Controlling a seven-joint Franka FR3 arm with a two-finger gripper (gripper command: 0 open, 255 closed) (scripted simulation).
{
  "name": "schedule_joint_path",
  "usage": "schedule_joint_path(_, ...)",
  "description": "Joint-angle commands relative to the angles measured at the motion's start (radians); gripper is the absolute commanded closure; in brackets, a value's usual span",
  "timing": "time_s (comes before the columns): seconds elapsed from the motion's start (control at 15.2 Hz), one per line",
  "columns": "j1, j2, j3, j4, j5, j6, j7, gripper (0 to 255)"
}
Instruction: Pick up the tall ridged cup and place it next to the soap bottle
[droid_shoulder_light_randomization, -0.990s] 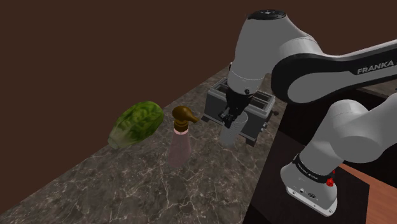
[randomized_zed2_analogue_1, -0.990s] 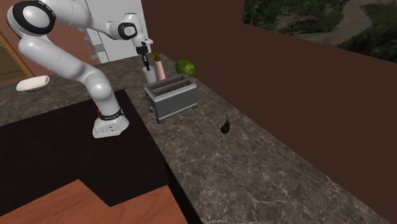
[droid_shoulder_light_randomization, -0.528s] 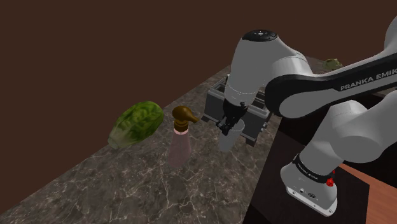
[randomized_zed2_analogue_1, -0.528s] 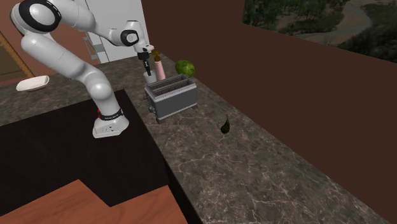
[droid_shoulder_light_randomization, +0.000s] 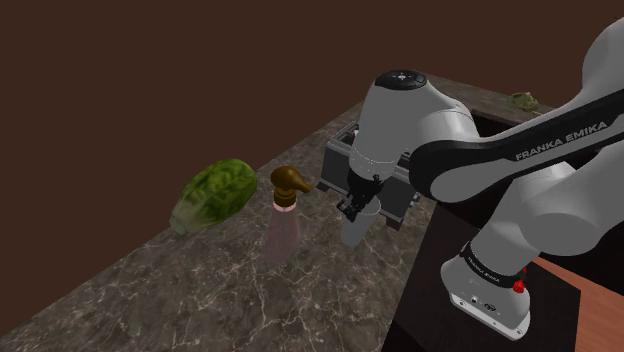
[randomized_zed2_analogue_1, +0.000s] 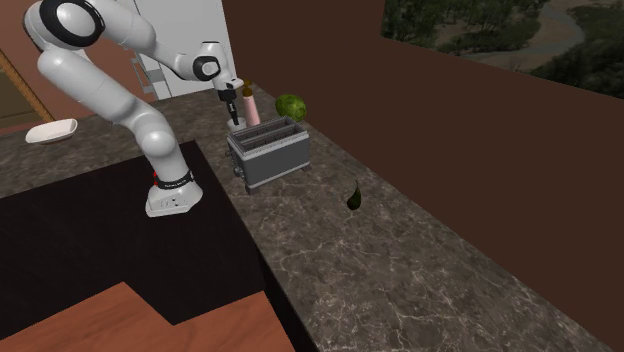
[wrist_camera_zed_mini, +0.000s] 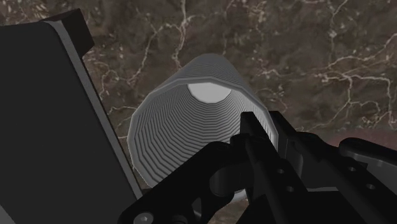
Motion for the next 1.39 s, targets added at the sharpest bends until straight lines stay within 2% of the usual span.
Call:
schedule_joint_path(0.0, -0.001, 0.002, 0.001, -0.001, 0.0, 0.004, 0.001, 255)
schedule_joint_path(0.26, -0.001, 0.002, 0.001, -0.001, -0.001, 0.004, 0.001, 255)
schedule_joint_path(0.33, -0.001, 0.002, 0.001, -0.001, -0.001, 0.004, 0.001, 0)
schedule_joint_path(0.66, -0.001, 0.002, 0.001, -0.001, -0.001, 0.004, 0.001, 0)
schedule_joint_path(0.92, 0.02, -0.084, -0.03, 0.075, 0.01, -0.156, -0.015, 0)
schedule_joint_path(1.32, 0.02, -0.084, -0.03, 0.075, 0.01, -0.156, -0.015, 0)
